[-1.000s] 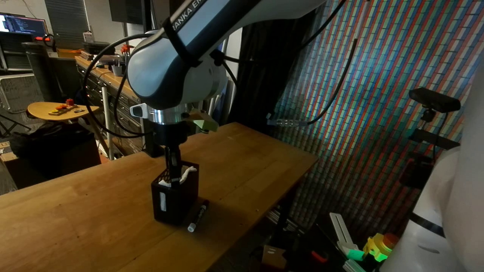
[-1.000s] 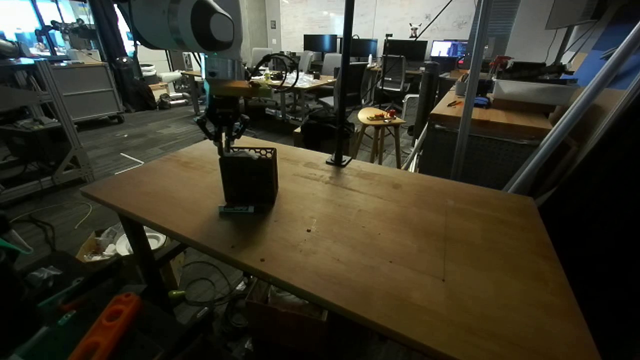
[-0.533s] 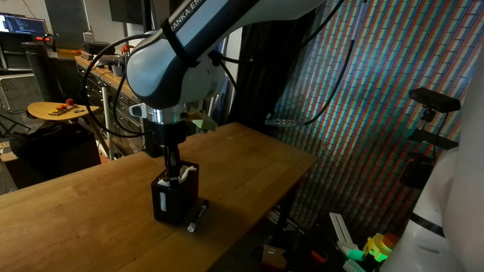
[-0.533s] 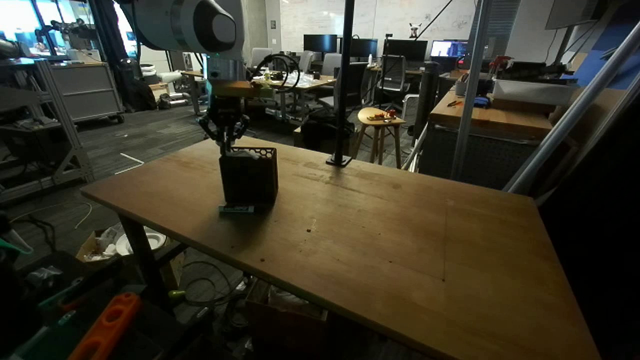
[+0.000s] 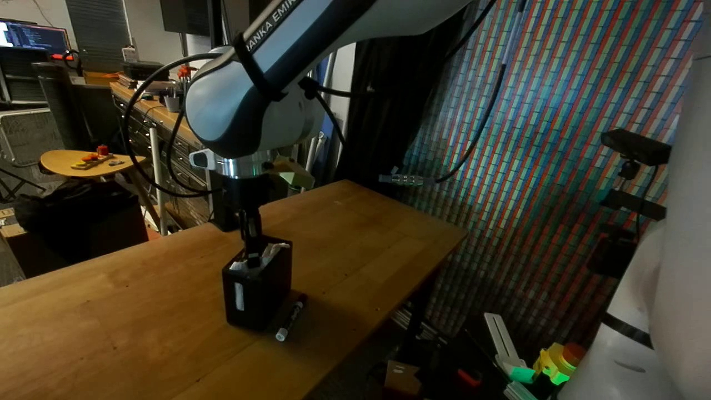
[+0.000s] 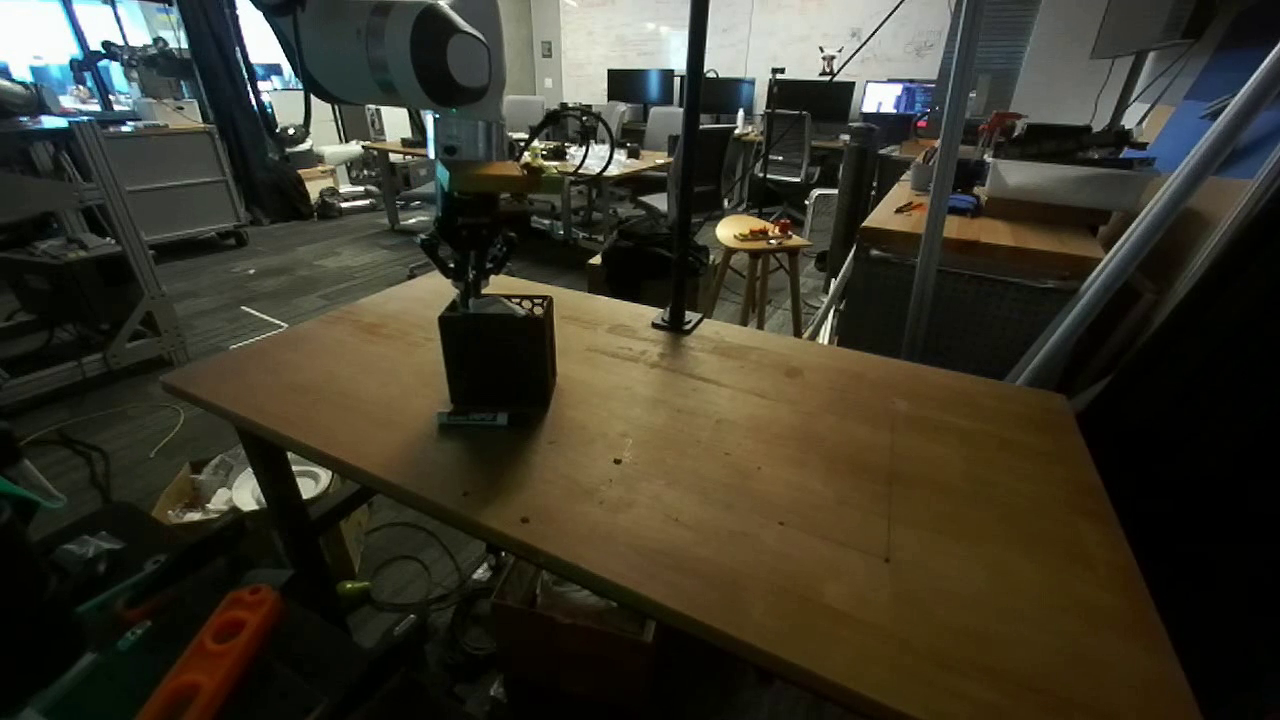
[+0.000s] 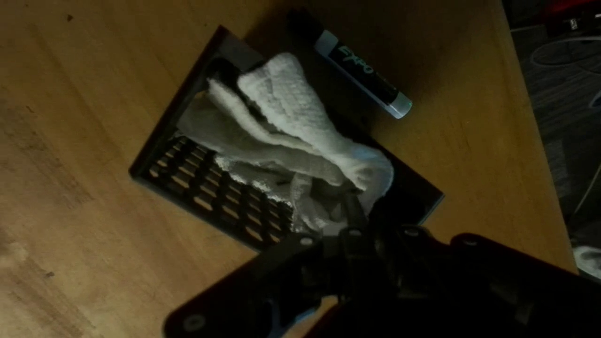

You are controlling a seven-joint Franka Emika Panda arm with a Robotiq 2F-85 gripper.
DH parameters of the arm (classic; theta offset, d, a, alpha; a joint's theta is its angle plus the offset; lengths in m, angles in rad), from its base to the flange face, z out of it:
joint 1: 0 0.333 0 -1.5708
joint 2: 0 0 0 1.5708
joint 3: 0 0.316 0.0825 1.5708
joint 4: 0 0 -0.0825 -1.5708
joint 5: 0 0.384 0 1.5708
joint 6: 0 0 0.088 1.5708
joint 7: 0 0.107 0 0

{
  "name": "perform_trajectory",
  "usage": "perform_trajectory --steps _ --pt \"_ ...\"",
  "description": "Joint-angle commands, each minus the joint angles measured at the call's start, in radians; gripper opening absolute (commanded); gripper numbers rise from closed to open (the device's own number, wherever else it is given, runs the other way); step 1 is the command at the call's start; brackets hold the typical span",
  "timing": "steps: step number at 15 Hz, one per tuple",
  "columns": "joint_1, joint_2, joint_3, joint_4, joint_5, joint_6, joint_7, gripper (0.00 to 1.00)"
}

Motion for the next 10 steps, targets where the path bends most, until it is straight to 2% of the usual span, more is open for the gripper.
perform_trajectory --steps 1,10 --pt "-0.014 0.041 -0.004 0.061 -0.016 -0.017 -0.032 0.12" --pt "-0.062 0.107 -0.001 0.081 0.024 0.003 -0.045 0.10"
